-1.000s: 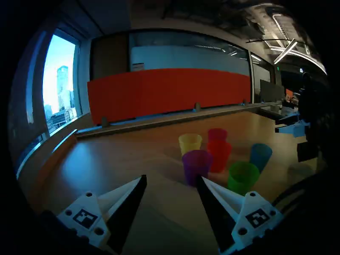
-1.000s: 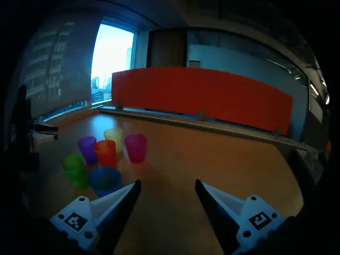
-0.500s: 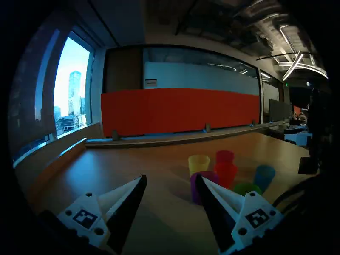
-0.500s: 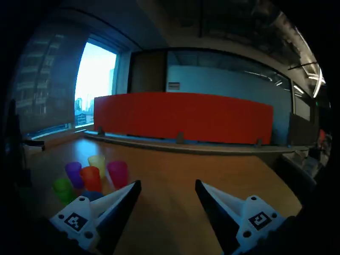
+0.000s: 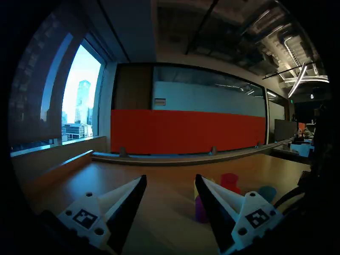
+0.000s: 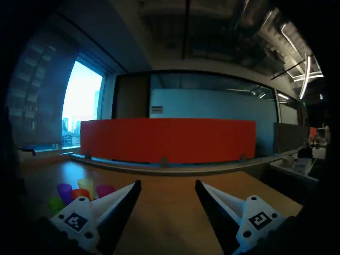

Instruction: Pour water

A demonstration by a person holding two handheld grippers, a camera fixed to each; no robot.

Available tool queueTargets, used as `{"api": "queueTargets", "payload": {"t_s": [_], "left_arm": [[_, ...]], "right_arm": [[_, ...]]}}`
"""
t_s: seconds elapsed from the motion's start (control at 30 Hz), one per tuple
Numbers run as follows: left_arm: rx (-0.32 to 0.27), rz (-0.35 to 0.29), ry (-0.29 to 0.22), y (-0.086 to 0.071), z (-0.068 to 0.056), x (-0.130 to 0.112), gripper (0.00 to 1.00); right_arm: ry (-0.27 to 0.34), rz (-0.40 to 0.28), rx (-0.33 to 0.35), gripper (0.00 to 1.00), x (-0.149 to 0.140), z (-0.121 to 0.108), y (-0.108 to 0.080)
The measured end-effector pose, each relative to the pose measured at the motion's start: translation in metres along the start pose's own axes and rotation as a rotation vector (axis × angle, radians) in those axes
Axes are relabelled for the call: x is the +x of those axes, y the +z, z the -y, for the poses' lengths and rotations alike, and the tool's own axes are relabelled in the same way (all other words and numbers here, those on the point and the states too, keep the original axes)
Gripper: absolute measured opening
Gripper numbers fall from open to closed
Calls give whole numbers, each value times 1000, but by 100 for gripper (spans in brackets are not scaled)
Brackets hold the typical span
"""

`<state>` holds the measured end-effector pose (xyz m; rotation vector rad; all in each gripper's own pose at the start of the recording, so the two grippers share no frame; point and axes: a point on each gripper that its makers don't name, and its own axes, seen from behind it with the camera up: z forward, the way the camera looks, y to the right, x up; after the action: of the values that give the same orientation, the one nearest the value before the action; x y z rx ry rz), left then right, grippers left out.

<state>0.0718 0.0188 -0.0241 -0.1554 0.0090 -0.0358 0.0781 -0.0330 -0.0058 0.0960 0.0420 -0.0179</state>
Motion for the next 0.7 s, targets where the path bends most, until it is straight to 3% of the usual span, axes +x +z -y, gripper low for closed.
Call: {"api": "queueTargets", "payload": {"t_s": [0.17,0.37,0.7], "left_arm": [[-22,19,-16,3,-10,-6,84],[-22,-18,-19,8,-14,5,84],[35,-64,24,9,-8,14,84]], "right_arm": [[-34,-25,-25,98,7,2,-5],[-49,1,-33,98,-5,4,-7],[-16,21,-52,98,-9,-4,-7]]}}
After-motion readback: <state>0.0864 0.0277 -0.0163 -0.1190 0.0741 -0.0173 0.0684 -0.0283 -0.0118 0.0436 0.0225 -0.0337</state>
